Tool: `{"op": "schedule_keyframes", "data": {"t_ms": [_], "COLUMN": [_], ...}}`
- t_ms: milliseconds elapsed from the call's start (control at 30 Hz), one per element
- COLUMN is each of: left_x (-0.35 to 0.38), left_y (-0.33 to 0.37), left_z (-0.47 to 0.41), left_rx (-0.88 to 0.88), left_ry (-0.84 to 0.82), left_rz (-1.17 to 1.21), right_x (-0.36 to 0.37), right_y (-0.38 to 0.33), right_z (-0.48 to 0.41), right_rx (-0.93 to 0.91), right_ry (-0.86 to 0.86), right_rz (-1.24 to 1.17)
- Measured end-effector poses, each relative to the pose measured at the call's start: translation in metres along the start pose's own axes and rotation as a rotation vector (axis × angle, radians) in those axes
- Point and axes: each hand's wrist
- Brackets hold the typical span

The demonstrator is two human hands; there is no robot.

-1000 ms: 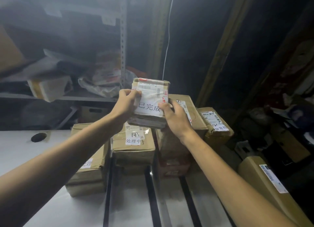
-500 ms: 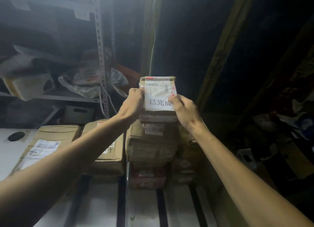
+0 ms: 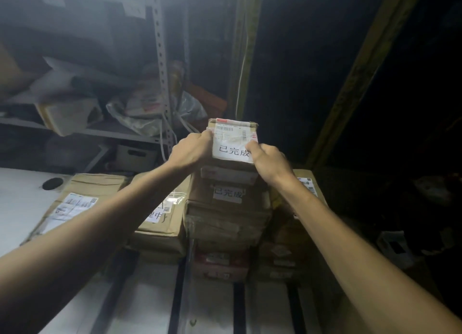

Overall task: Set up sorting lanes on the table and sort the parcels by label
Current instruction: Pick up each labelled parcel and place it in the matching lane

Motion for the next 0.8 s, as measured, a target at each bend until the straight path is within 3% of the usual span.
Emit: {"op": "schedule_keyframes", "data": {"t_ms": [233,433,567,800], "left_x": [-0.008,-0.018,-0.036,-0.115], "left_y": [-0.003,-0.003,-0.005,-0.03], "left_z": [0.01,0.039,0.054,0.091], "left_rx": [0.052,0.149,0.227,0.337], "left_ry": [-0.098,-0.08,-0.059,0.041], "left_rz": [0.162,0.162,0.238,0.178], "right_x": [-0.002,-0.009,-0.011,0.026], "right_y": [0.003,-0.006,-0.031,-0.118], "right_z": [0.004,0.021,0.038,0.069], "right_rx": [0.001,-0.161,-0.391,-0.639], "right_ry": [0.01,0.162,0.264,-0.052], "right_rz": [-0.006,0.105,0.149,0.012]}}
Point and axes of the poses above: each hand's wrist, its own z-axis away from the middle knuckle, its own x-axis out of the palm, y = z × x, and after that the axes turned 13 degrees about z, right-handed
